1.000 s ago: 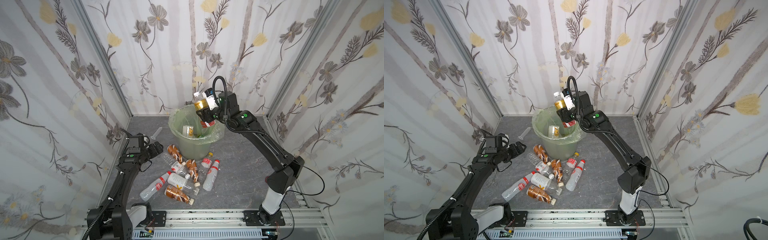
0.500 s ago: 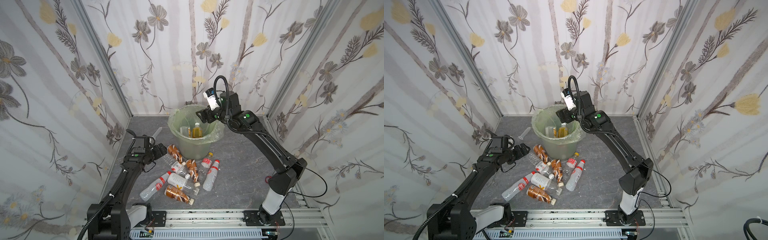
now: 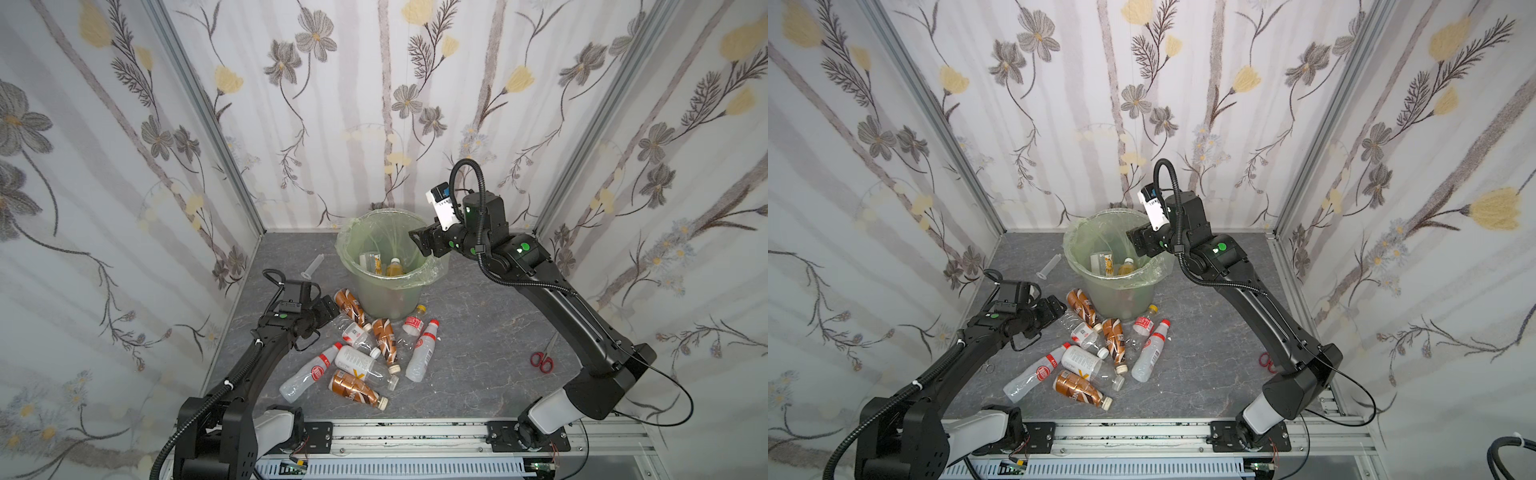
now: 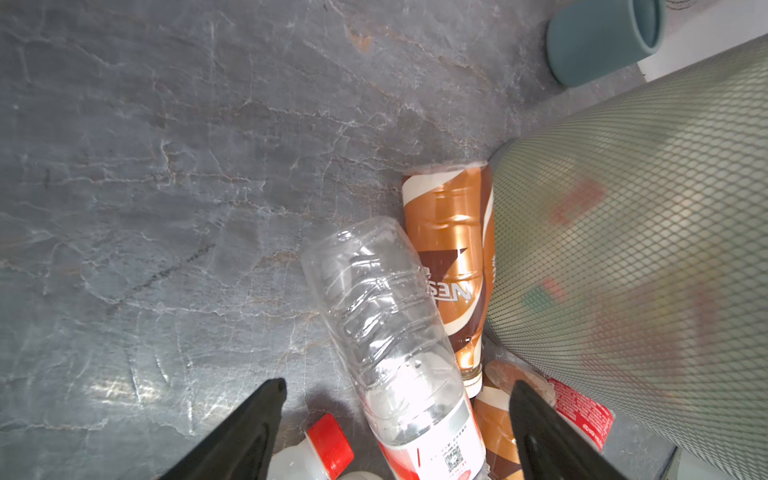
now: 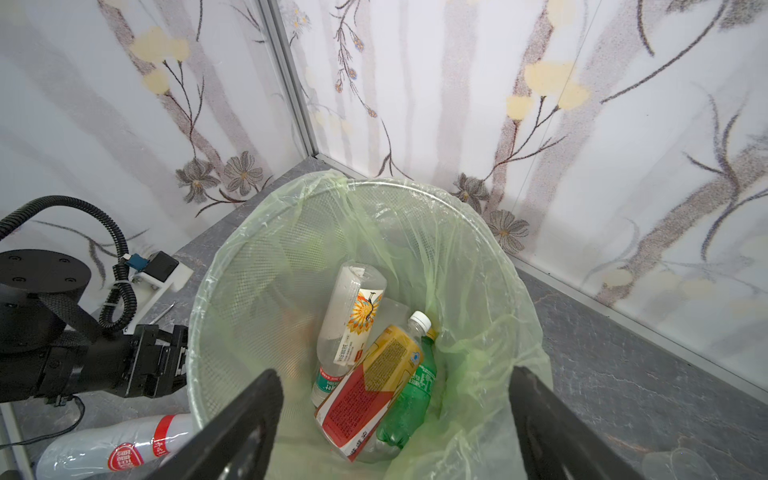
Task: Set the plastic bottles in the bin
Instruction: 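Lower the left gripper onto the clear water bottle while the right withdraws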
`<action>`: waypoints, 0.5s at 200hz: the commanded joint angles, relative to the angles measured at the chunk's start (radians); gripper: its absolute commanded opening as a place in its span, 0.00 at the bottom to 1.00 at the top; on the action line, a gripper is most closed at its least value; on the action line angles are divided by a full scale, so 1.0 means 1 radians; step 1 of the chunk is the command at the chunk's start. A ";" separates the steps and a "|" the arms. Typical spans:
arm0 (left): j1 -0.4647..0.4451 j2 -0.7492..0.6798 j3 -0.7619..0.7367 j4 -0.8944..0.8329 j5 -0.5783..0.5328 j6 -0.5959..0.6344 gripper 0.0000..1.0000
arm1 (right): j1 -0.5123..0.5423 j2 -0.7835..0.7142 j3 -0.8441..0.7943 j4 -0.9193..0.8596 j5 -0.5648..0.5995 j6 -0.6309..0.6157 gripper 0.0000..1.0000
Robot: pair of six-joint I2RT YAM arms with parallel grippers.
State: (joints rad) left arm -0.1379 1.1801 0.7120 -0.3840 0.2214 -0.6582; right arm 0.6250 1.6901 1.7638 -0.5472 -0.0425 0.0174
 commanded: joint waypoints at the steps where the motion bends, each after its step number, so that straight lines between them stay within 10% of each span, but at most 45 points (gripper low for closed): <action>1: -0.010 0.018 -0.017 0.044 -0.009 -0.068 0.86 | -0.010 -0.062 -0.081 0.052 0.052 -0.010 0.87; 100: -0.068 0.197 0.023 0.128 0.030 -0.084 0.82 | -0.198 -0.367 -0.500 0.205 -0.009 0.090 0.89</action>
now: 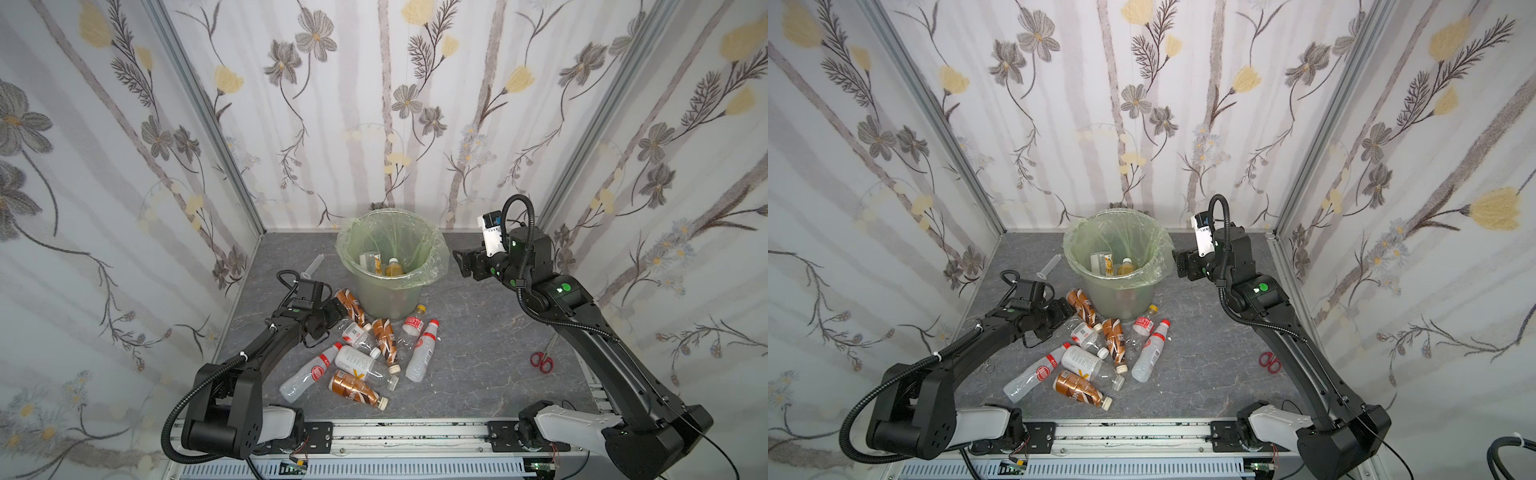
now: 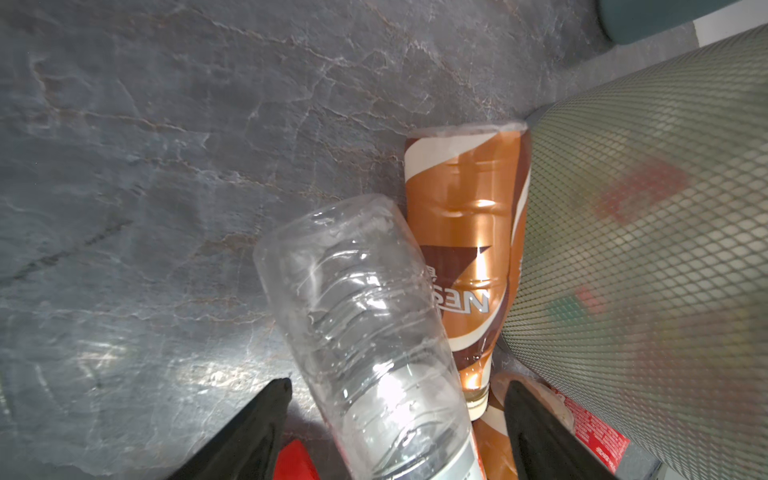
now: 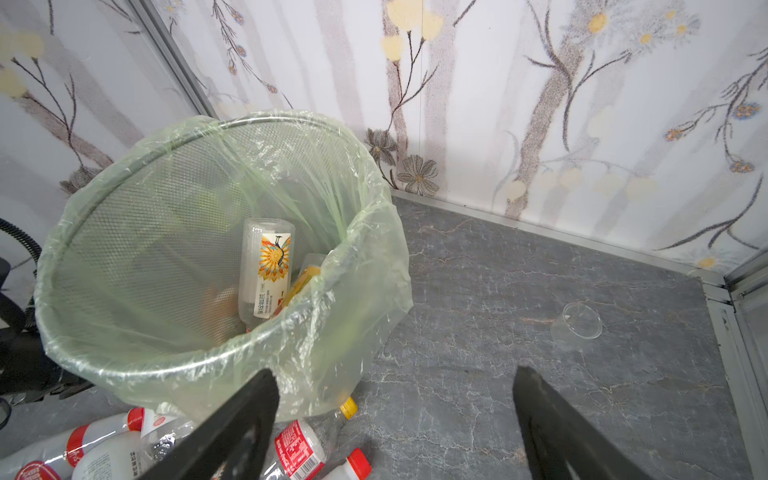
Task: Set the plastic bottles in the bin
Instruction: 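Lower the left gripper onto the clear water bottle while the right withdraws, then grasp the clear water bottle with the left gripper and lift it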
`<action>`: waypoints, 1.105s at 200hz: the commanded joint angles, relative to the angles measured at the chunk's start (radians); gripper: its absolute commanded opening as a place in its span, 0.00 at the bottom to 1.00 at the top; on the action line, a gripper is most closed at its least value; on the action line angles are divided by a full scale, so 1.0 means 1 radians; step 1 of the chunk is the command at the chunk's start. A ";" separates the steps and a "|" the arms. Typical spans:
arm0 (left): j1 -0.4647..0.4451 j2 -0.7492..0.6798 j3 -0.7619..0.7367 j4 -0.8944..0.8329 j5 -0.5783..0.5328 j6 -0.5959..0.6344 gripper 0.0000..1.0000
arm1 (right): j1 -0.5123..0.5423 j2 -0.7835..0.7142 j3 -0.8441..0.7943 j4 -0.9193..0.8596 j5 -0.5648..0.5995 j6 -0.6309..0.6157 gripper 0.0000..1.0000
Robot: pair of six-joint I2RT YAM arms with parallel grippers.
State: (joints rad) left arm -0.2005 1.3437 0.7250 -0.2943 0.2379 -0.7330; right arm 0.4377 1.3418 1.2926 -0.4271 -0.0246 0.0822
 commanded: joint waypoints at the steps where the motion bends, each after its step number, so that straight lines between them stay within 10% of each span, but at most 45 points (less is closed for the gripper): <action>1: -0.005 0.036 0.010 0.039 0.014 -0.010 0.82 | -0.010 -0.019 -0.031 0.086 -0.027 0.025 0.89; 221: 0.057 0.173 0.023 0.084 -0.018 0.035 0.57 | -0.036 -0.058 -0.146 0.137 -0.042 0.033 0.89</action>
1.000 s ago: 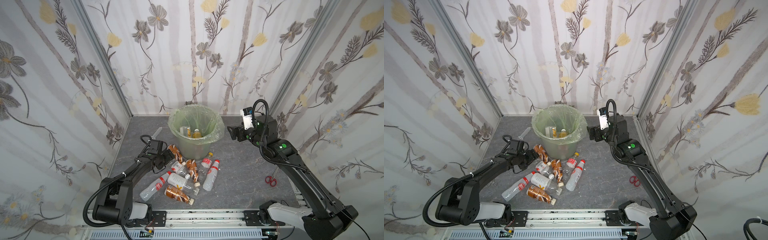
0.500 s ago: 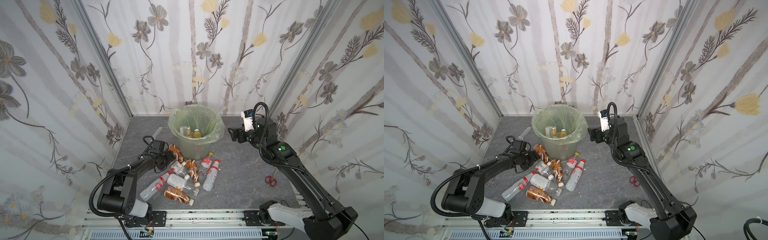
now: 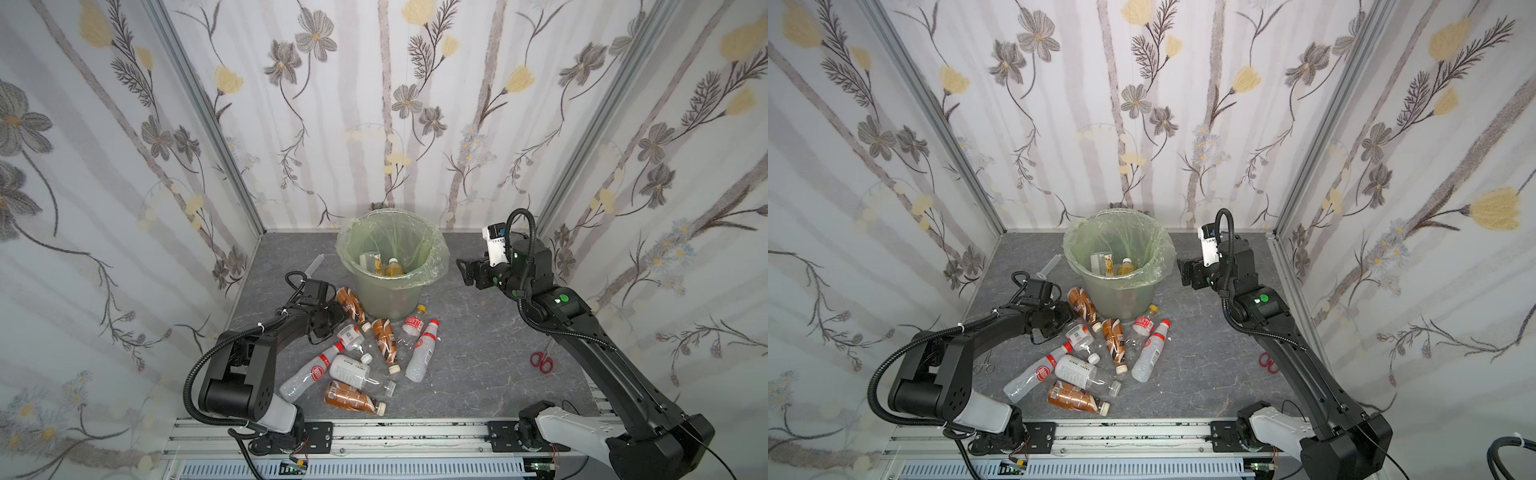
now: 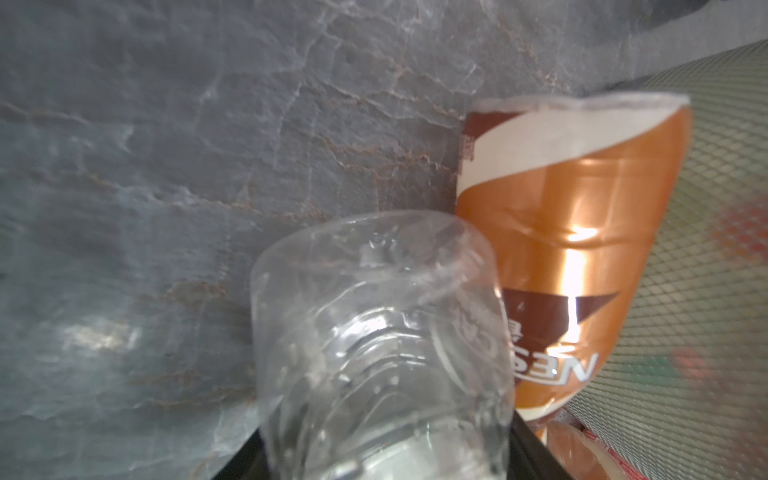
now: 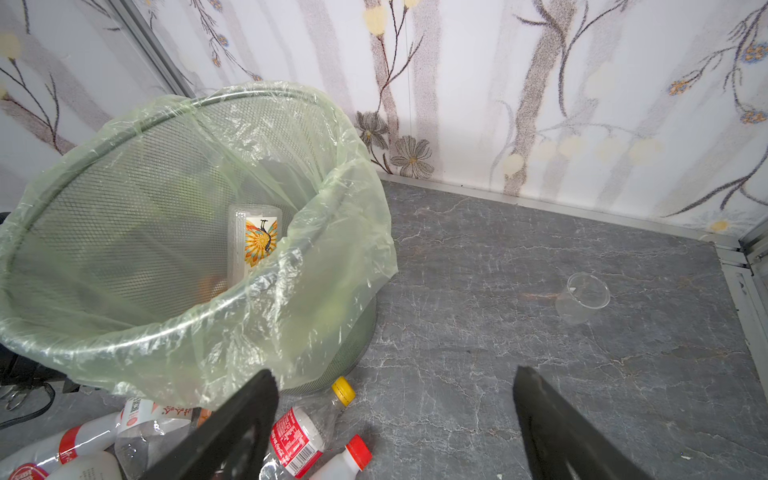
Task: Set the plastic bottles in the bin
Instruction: 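Grasp the clear water bottle with the left gripper and lift it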
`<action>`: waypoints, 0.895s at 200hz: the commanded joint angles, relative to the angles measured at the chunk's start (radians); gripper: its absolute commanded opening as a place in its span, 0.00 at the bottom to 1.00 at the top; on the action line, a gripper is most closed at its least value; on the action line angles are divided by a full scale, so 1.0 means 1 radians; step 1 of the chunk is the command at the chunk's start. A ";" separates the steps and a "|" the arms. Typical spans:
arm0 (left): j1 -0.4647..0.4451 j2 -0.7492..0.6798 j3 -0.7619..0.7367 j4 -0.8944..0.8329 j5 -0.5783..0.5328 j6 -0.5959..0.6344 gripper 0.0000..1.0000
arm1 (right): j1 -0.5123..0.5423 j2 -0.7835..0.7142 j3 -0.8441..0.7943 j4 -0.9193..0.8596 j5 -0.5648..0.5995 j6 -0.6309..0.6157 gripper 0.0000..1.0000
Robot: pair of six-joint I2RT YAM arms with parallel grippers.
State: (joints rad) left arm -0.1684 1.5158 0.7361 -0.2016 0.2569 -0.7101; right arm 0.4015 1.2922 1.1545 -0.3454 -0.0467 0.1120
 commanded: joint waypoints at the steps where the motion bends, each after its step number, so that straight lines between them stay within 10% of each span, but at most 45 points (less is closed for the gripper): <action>1: 0.027 0.001 0.012 -0.010 -0.037 0.012 0.57 | 0.000 -0.008 -0.008 0.055 -0.020 0.004 0.89; 179: 0.206 -0.208 0.150 -0.017 -0.061 0.032 0.53 | -0.002 -0.043 -0.032 0.054 -0.062 0.000 0.89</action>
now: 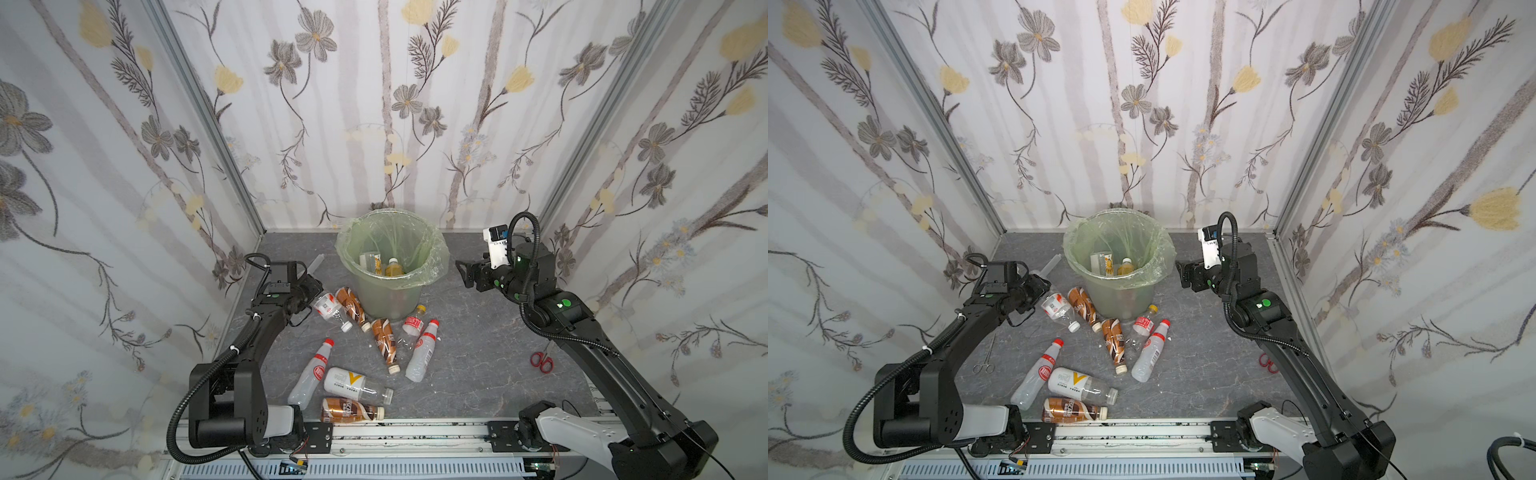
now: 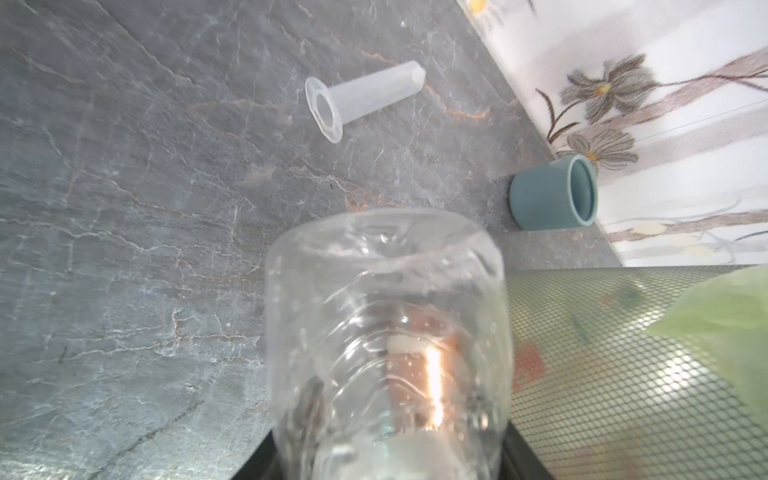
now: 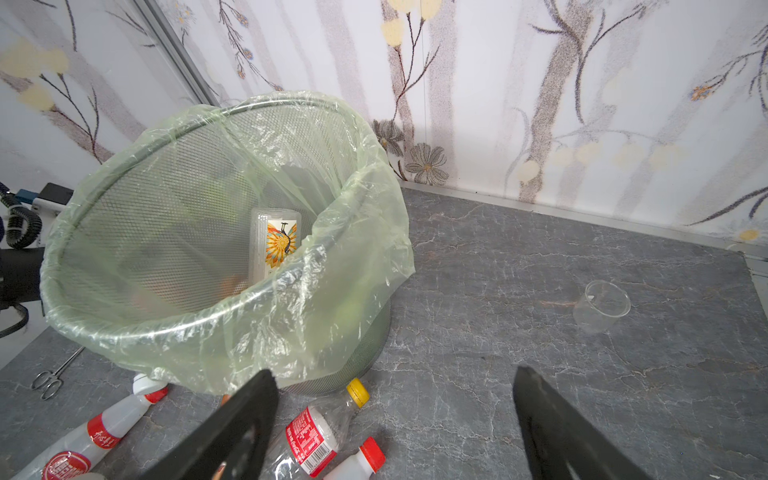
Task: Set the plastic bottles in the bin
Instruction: 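Grasp the clear water bottle with the left gripper and lift it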
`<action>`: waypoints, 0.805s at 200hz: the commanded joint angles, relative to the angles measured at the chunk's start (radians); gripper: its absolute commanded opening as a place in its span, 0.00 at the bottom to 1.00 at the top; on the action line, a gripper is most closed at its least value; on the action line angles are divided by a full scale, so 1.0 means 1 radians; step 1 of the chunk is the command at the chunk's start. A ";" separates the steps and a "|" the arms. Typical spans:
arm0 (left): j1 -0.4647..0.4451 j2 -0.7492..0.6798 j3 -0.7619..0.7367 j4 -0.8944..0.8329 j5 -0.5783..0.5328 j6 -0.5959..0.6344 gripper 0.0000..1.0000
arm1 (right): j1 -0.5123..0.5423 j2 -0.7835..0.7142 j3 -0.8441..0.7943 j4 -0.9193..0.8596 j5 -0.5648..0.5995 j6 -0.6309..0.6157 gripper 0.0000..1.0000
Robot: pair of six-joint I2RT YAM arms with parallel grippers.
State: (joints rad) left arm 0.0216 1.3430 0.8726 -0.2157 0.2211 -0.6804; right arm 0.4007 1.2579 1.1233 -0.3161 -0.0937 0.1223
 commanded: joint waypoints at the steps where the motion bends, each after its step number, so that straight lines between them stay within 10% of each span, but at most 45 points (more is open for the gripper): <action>1: 0.018 -0.038 0.014 -0.003 -0.026 0.002 0.53 | -0.001 -0.009 0.000 0.025 -0.015 -0.010 0.89; 121: 0.057 -0.153 0.356 -0.051 -0.102 0.131 0.52 | 0.001 -0.047 -0.011 0.008 -0.027 -0.013 0.89; 161: 0.052 -0.093 0.558 -0.050 0.065 0.098 0.53 | 0.000 -0.062 -0.021 0.010 -0.024 -0.012 0.89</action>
State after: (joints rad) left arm 0.0776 1.2194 1.3403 -0.2771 0.1658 -0.5755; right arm 0.4011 1.2049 1.1099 -0.3191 -0.1101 0.1188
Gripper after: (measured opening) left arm 0.527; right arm 0.893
